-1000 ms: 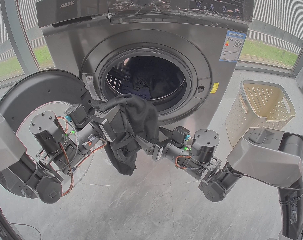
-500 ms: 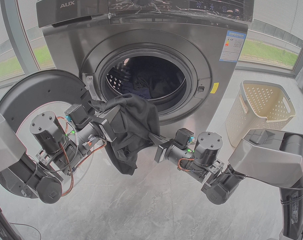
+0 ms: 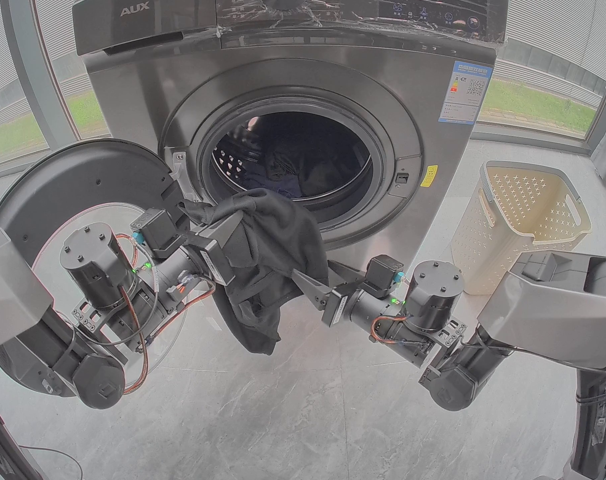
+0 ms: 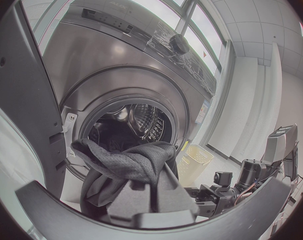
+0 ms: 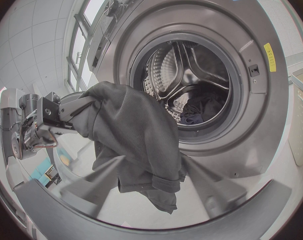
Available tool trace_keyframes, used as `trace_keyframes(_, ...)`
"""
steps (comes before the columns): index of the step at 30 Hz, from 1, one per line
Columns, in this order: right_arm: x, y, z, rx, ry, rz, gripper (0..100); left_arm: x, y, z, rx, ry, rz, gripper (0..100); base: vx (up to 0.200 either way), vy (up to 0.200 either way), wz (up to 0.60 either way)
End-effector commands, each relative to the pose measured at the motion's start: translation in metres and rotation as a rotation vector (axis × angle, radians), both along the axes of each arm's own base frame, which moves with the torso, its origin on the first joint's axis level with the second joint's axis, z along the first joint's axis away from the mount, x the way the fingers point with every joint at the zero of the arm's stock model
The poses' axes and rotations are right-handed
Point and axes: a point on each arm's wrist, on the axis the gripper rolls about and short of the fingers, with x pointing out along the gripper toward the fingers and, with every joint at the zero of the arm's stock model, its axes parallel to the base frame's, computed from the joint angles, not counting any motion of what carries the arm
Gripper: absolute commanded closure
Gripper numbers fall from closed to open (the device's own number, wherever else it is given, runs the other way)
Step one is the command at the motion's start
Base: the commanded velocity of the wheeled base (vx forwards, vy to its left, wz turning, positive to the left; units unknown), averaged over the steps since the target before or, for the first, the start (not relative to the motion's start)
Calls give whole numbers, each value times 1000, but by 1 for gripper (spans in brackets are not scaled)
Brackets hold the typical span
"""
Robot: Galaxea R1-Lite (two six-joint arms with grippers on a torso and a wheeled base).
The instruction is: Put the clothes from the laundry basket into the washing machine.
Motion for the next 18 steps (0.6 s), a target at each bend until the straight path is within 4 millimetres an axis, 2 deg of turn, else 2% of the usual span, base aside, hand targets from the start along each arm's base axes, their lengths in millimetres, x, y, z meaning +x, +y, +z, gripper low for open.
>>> trace_keyframes(1, 17, 9, -11, 6, -13, -9, 0, -2, -1, 2, -3, -5, -8, 100, 0, 0, 0)
trace_keyframes(10, 26, 16, -31, -7, 0, 15, 0, -2, -1, 3, -9, -8, -9, 100, 0, 0, 0)
trace_keyframes(16, 26, 22, -24, 22, -29, 22, 0, -2, -1, 3, -10, -6, -8, 100, 0, 0, 0)
trace_keyframes(17, 26, 23, -23, 24, -31, 22, 100, -2, -1, 2, -9, -5, -8, 100, 0, 0, 0)
trace_keyframes(18, 26, 22, -23, 23, -32, 22, 100, -2, -1, 2, -9, -3, -8, 100, 0, 0, 0)
